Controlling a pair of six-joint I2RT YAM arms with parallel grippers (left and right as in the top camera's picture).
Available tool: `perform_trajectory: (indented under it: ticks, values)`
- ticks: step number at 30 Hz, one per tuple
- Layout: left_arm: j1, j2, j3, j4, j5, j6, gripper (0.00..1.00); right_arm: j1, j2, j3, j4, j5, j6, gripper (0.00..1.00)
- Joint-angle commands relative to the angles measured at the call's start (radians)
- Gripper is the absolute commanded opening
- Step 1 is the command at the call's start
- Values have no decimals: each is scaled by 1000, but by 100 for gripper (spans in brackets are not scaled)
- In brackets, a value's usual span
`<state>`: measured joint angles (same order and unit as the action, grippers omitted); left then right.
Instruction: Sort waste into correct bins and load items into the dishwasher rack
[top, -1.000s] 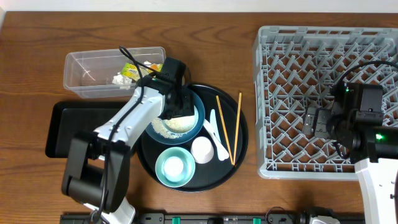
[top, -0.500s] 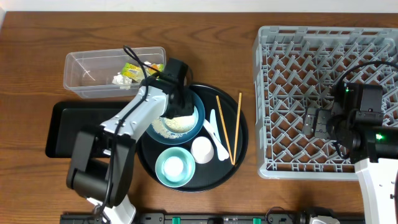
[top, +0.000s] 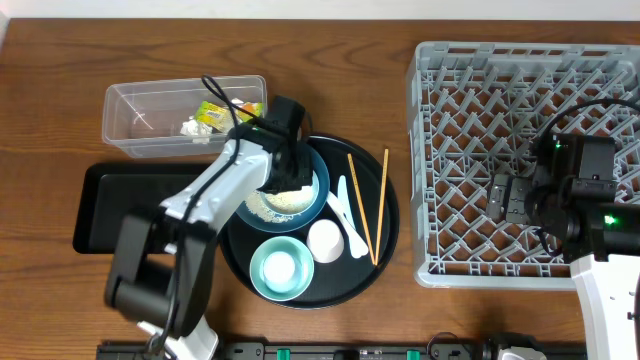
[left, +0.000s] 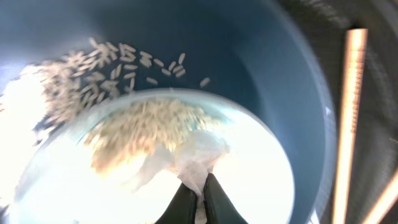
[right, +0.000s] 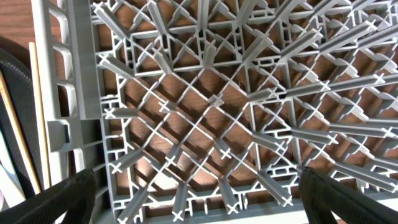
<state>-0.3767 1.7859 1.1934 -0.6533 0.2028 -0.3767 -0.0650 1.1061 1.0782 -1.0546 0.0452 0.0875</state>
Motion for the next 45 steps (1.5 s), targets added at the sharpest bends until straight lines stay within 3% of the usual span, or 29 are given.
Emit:
perform_trajectory:
  ticks: [1,9,14,22,30,32,36,37,45]
  values:
    - [0,-106,17,-26,-7,8,6,19,-1,13,-1,3,9,99]
    - [24,-260,45,-26,-120,28,6,19,-1,13,0,3,9,99]
    - [117,-282,66,64,-225,44,6,19,-1,13,0,3,9,99]
    - [261,-208,66,209,-225,43,6,19,-1,13,0,3,9,99]
    - [287,-91,66,247,-225,43,7,19,0,13,-2,3,9,99]
    - [287,-87,66,249,-225,43,14,19,-1,13,-1,3,9,99]
    - [287,-109,68,255,-223,44,49,19,-1,13,-1,3,9,99]
    - [287,-122,68,253,-212,45,53,19,-1,13,-1,3,9,99]
    - [286,-280,68,85,-95,46,58,19,0,13,-1,3,9,99]
